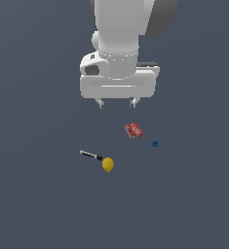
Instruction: Pick up a designated object from a clutter of objects.
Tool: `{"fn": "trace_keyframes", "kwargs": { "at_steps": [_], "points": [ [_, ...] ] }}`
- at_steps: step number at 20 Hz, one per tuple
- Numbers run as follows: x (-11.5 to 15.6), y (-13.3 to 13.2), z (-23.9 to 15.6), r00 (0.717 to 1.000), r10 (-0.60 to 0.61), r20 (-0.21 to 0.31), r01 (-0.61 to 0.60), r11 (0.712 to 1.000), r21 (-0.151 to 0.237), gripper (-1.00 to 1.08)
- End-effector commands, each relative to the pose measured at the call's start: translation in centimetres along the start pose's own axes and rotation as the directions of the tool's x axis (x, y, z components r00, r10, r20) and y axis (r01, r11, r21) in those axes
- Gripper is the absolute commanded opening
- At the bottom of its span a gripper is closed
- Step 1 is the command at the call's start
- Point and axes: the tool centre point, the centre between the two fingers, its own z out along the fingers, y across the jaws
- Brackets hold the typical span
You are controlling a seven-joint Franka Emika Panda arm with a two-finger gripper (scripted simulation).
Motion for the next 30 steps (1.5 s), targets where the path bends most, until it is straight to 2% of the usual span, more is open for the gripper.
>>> {"fn": "trace_keyframes", "kwargs": {
  "at_steps": [1,13,21,30],
  "points": [
    [0.0,0.0,0.0,1.0,0.0,0.0,0.0,1.0,0.0,1.0],
    [0.0,-1.5,0.7,1.0,-0.003,0.008,0.002,1.0,0.029,1.0],
    [0.4,-0.9,1.6,0.999,-0.044,0.008,0.044,0.999,0.023,1.0],
    [1.2,0.9,4.5,0.984,-0.176,0.012,0.176,0.984,0.01,1.0]
  ]
}}
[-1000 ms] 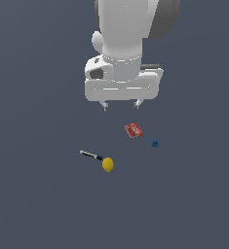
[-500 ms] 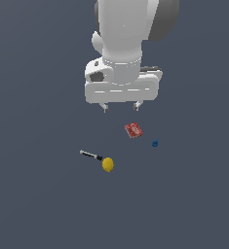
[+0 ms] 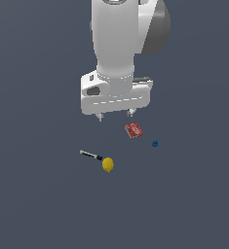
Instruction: Pick up a designated object from a clutter of objects.
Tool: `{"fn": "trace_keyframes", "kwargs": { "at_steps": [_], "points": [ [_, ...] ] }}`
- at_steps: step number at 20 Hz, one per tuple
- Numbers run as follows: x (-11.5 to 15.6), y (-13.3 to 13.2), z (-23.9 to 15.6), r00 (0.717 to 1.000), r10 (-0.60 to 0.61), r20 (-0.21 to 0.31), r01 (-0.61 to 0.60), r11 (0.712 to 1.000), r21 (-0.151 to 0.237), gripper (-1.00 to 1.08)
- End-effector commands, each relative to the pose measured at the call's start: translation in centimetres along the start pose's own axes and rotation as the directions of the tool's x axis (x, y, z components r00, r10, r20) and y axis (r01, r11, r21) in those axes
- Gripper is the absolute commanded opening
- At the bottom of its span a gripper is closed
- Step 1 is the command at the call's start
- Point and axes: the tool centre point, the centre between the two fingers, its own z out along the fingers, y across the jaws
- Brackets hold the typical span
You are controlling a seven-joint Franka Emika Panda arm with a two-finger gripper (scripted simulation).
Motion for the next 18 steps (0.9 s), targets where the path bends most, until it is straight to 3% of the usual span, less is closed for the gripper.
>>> {"fn": "trace_keyframes", "kwargs": {
  "at_steps": [1,9,18],
  "points": [
    [0.2,0.7,1.1,0.999,-0.048,0.003,0.048,0.999,-0.005,1.0],
    [0.6,3.3,5.0,0.974,-0.228,0.015,0.228,0.974,-0.016,1.0],
    [0.6,6.0,9.5,0.905,-0.424,0.029,0.424,0.905,-0.017,1.0]
  ]
}}
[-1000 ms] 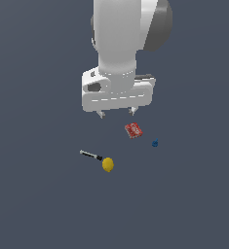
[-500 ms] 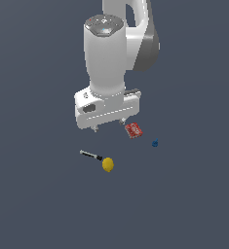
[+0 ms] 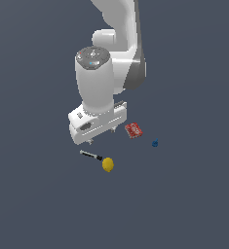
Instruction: Pick up a designated object from a clutter of objects.
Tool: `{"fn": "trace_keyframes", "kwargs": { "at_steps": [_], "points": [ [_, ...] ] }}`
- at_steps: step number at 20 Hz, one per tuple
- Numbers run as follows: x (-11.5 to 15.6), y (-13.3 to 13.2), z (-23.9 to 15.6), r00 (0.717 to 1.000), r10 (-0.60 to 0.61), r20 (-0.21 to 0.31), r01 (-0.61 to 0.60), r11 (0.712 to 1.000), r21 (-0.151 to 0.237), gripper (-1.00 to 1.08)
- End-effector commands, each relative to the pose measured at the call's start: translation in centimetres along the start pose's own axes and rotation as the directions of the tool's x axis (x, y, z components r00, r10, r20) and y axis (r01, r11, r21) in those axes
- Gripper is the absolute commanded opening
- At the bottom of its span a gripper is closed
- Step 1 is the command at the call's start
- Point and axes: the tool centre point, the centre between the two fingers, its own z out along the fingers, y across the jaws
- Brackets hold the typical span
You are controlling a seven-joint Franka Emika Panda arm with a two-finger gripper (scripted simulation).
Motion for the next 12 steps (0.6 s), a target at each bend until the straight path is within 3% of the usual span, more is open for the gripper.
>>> {"fn": "trace_keyframes", "kwargs": {
  "at_steps": [1,12],
  "points": [
    [-0.3,0.6,1.3,0.998,-0.06,0.002,0.06,0.998,-0.001,1.0],
    [-1.9,3.0,7.0,0.95,-0.312,0.008,0.312,0.95,0.004,1.0]
  ]
}}
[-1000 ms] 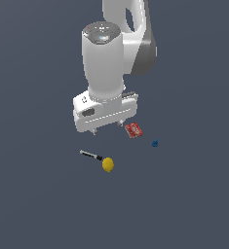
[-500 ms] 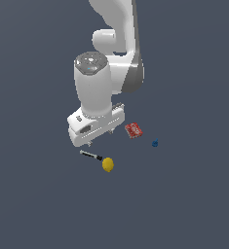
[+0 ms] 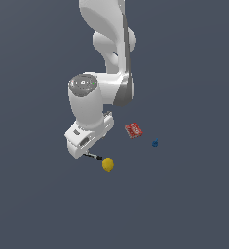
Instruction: Pick up a designated object from a clutter of objects.
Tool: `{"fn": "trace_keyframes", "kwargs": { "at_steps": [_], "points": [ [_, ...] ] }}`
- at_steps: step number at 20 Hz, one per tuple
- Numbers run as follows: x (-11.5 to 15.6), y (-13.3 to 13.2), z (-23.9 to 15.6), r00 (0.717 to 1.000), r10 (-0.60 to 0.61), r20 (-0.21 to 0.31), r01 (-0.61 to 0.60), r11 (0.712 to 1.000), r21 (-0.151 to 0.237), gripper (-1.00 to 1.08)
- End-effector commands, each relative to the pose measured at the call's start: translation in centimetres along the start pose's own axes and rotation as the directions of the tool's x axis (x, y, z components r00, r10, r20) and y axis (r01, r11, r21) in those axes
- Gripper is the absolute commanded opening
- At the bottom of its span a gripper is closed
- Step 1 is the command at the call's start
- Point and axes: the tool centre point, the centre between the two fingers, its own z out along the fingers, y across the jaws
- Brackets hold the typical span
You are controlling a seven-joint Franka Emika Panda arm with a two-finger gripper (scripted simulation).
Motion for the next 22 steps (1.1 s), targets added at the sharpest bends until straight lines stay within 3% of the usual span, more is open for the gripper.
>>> {"fn": "trace_keyframes", "kwargs": {
  "at_steps": [1,12,22],
  "points": [
    [-0.5,0.3,1.3,0.998,-0.06,0.0,0.06,0.998,0.001,1.0],
    [-2.6,1.3,6.4,0.958,-0.288,-0.007,0.288,0.957,0.008,1.0],
    [-3.5,1.5,8.4,0.926,-0.378,-0.013,0.378,0.926,0.01,1.0]
  ]
}}
